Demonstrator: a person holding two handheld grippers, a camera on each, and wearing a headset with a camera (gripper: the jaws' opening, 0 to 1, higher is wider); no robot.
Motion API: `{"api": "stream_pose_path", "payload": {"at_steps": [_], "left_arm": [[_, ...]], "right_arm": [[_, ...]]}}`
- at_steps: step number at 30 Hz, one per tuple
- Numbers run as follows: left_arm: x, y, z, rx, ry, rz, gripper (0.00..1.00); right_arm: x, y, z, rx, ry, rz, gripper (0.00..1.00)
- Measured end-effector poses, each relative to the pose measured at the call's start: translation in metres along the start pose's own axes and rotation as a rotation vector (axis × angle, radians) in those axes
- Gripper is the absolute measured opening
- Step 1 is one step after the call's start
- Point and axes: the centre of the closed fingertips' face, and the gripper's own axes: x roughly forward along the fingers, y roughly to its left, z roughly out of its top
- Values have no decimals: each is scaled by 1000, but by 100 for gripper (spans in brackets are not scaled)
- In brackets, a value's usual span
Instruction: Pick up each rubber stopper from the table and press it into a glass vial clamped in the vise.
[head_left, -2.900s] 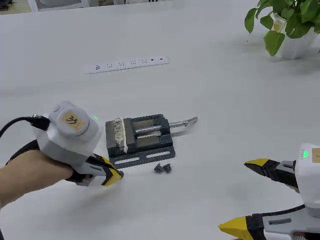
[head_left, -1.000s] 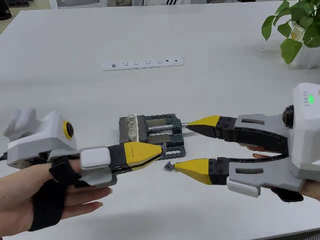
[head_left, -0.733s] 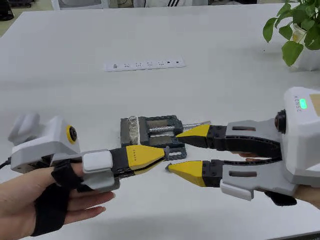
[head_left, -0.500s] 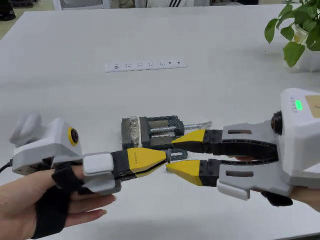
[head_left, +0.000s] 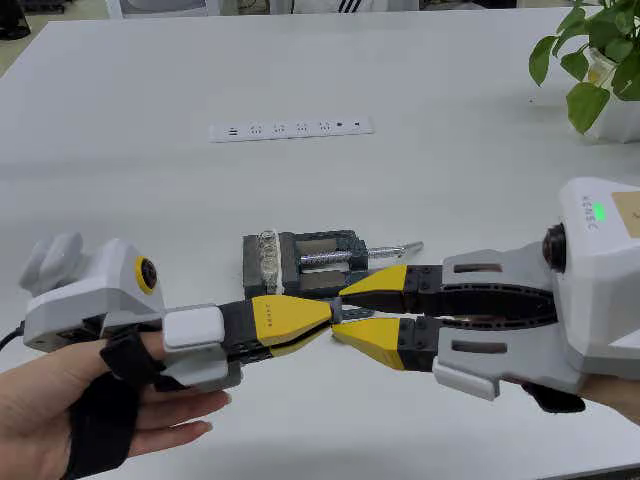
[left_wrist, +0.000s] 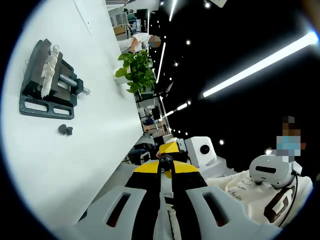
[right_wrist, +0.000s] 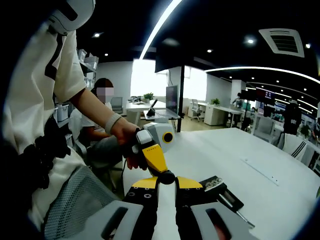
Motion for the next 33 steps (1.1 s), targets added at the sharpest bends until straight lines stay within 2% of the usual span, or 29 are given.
{"api": "stream_pose_path", "payload": {"at_steps": [7,13,21,33], "left_arm": [[1,-2,-1,-4,2,-9,4],[0,-6,-3,-15,12,-34,4],[-2,-8,-7,-27,26,-53,4],[-2,-10,-5,-38,2,-66,5]], "right_arm": [[-3,1,1,19,-6,12,8],[-5,5,5,54,-31,43,8],[-6,10,7,91,-38,78,8],[-6,7,9,131,-52,63,6]]}}
